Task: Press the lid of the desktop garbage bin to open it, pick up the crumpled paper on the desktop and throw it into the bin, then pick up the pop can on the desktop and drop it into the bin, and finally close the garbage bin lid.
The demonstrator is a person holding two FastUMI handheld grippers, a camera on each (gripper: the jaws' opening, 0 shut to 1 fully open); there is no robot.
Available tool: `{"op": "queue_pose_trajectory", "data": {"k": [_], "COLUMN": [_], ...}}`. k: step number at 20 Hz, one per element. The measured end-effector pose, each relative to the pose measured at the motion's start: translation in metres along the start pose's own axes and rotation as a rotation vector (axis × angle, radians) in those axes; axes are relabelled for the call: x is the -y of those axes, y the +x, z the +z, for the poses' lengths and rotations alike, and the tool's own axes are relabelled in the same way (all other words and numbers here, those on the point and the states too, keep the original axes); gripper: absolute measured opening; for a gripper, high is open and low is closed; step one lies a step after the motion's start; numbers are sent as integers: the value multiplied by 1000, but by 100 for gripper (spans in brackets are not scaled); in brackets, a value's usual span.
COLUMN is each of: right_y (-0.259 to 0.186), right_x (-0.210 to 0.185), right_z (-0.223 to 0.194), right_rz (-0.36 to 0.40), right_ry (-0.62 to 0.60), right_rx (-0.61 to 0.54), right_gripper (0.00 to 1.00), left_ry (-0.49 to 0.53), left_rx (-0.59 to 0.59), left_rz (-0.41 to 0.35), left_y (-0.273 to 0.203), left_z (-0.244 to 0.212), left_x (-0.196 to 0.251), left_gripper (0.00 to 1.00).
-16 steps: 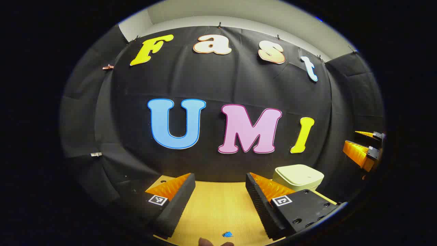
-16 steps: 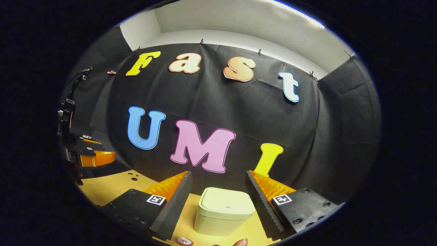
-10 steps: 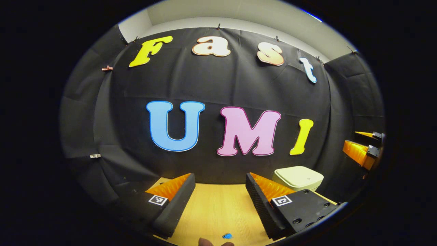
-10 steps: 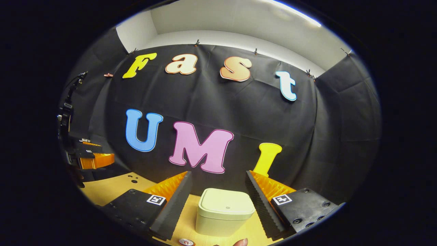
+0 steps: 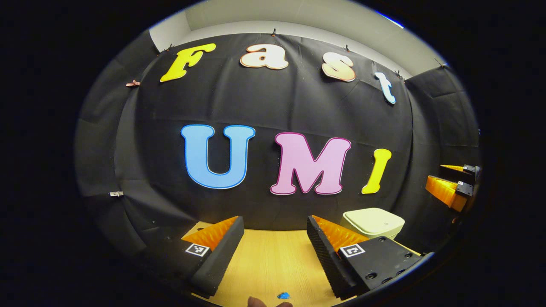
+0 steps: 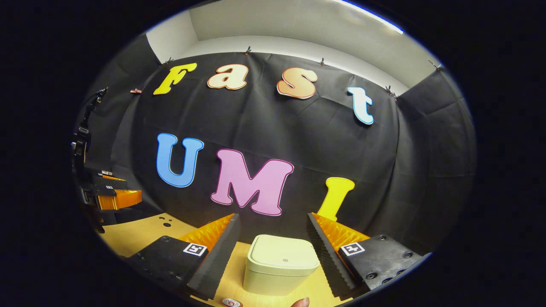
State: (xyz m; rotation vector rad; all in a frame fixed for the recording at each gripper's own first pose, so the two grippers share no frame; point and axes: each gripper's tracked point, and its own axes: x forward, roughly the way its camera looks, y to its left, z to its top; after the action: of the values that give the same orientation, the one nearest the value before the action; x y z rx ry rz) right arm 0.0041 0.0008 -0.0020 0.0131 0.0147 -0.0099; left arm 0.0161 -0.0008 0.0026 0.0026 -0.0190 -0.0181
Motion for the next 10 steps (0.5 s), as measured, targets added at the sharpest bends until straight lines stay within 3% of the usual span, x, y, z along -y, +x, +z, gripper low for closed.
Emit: {"op": "queue_pose_trajectory", "data": {"k": [5, 9, 10], "right_y": [-2, -15, -8], "right_x": [-7, -32, -32], "right_z": [-4, -9, -14], "right_rz": [32, 143, 136], "right_ry": [18, 102, 109], "right_rx": [-37, -90, -104], "right_gripper": [94, 7, 5], "left_ry": [0, 0, -5], "left_rx": [0, 5, 4], "left_rz": [-2, -6, -7], "left_y": [1, 1, 1], "left_z": [-5, -5, -5], "left_x": [1, 3, 4], "left_gripper": [95, 95, 95]}}
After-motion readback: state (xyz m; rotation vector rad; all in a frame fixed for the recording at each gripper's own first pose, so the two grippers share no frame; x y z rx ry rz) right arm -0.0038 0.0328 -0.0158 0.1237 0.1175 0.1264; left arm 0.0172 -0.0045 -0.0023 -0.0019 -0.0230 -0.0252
